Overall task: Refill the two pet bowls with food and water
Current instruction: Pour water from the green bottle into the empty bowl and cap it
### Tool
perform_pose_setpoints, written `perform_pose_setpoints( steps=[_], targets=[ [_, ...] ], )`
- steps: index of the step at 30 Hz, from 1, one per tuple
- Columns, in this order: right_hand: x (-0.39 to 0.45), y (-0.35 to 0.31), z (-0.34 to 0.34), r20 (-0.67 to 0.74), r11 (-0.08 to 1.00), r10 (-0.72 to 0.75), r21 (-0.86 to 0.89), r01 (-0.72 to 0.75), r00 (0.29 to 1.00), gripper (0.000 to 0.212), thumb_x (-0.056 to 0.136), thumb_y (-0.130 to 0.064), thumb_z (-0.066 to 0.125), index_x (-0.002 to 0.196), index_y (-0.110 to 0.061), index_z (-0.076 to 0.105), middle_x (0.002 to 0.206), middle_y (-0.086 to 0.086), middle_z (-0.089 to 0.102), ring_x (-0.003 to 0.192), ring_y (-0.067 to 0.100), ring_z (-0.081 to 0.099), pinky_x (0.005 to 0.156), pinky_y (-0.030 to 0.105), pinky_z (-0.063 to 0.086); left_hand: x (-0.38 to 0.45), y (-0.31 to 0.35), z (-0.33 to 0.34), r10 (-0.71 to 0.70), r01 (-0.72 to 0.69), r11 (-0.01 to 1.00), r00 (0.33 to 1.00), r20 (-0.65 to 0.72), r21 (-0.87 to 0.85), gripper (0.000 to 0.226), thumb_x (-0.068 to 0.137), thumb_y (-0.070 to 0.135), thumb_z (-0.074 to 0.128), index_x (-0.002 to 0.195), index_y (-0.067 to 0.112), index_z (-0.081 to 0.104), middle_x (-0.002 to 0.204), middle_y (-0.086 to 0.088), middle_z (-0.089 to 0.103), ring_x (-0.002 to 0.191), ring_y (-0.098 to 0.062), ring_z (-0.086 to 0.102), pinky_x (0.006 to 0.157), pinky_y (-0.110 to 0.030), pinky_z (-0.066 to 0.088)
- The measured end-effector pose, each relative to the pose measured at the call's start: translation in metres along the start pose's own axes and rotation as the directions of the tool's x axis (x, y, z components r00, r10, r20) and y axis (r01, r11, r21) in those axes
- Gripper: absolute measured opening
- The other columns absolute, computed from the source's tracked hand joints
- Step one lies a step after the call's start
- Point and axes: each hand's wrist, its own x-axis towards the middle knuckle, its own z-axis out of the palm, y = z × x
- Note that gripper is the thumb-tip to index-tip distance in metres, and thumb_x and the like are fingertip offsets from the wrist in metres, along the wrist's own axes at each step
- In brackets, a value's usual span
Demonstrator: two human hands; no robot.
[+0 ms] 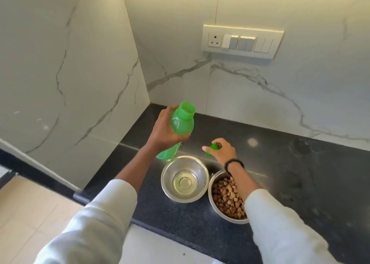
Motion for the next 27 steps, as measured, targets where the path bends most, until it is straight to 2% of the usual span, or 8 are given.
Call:
perform_pose_setpoints(
  steps=[4,11,13,17,19,21,24,27],
  targets=[
    [0.010,0.026,0.026,0.006,0.984,0.034,-0.174,-0.033,0.999,0.059,0.074,-0.038,0.085,0.115,-0.015,0.050,0.111,0.006,0.062,0.107,0.027,0.060,0.085,0.033,0.049,0.000,-0.005,0.006,-0.025,0.023,0.999,0.999,-0.047,-0.045,0.089,0.056,0.041,0.085,0.134,0.035,0.042,0.126,0.006,0.052,0.108,-0.007,0.051,0.086,-0.010,0.035],
    [0.036,0.025,0.025,0.141,0.871,0.100,-0.491,-0.018,0.985,0.060,0.086,-0.046,0.071,0.137,-0.031,0.045,0.127,0.008,0.063,0.113,0.030,0.059,0.088,0.036,0.048,0.009,-0.001,0.014,-0.069,0.053,0.989,0.991,-0.113,-0.140,0.088,0.059,0.043,0.087,0.134,0.032,0.040,0.123,0.008,0.057,0.111,-0.012,0.057,0.094,-0.035,0.051],
    [0.040,0.020,0.019,0.188,0.905,0.049,-0.424,0.036,0.981,0.076,0.085,-0.038,0.075,0.148,-0.025,0.035,0.145,0.009,0.050,0.130,0.029,0.050,0.104,0.041,0.043,0.011,0.002,0.017,-0.064,0.048,0.985,0.994,-0.093,-0.163,0.088,0.060,0.043,0.087,0.134,0.032,0.041,0.123,0.008,0.058,0.112,-0.013,0.058,0.096,-0.039,0.052],
    [0.036,-0.012,-0.015,0.307,0.951,-0.303,0.036,0.308,0.902,0.101,0.079,-0.026,0.083,0.156,-0.033,0.018,0.161,-0.006,0.023,0.147,0.010,0.022,0.119,0.034,0.024,0.019,0.011,0.016,-0.075,0.060,0.980,0.995,-0.071,-0.191,0.088,0.059,0.044,0.088,0.133,0.033,0.042,0.122,0.007,0.060,0.112,-0.011,0.059,0.098,-0.038,0.051],
    [0.024,-0.037,-0.028,0.367,0.894,-0.445,0.129,0.429,0.817,0.115,0.069,-0.038,0.089,0.153,-0.046,0.011,0.156,-0.026,0.022,0.142,-0.009,0.021,0.112,0.013,0.023,0.024,0.021,0.019,-0.083,0.067,0.972,0.995,-0.061,-0.224,0.088,0.059,0.044,0.090,0.133,0.033,0.043,0.121,0.007,0.062,0.111,-0.011,0.060,0.097,-0.037,0.051],
    [0.012,-0.059,-0.033,0.295,0.859,-0.510,0.127,0.496,0.808,0.121,0.060,-0.049,0.092,0.149,-0.051,0.009,0.143,-0.038,0.032,0.129,-0.021,0.034,0.097,-0.001,0.033,0.027,0.035,0.027,-0.087,0.075,0.960,0.996,-0.033,-0.268,0.086,0.060,0.041,0.091,0.132,0.032,0.044,0.119,0.006,0.064,0.109,-0.011,0.062,0.097,-0.037,0.052],
    [0.003,-0.073,-0.037,0.108,0.834,-0.551,0.113,0.541,0.827,0.111,0.056,-0.048,0.091,0.137,-0.052,0.014,0.131,-0.025,0.046,0.113,-0.012,0.054,0.087,0.010,0.049,0.024,0.049,0.040,-0.110,0.123,0.896,0.992,0.055,-0.427,0.085,0.062,0.035,0.092,0.132,0.029,0.044,0.119,0.003,0.066,0.110,-0.013,0.065,0.098,-0.041,0.053],
    [0.003,-0.066,-0.049,0.077,0.819,-0.572,-0.009,0.574,0.817,0.104,0.057,-0.043,0.091,0.128,-0.059,0.018,0.123,-0.025,0.050,0.106,-0.015,0.054,0.078,0.002,0.044,0.015,0.039,0.041,-0.112,0.228,0.790,0.966,0.232,-0.569,0.090,0.071,0.034,0.086,0.145,0.019,0.037,0.137,-0.007,0.058,0.125,-0.021,0.058,0.107,-0.045,0.048]
  ],
)
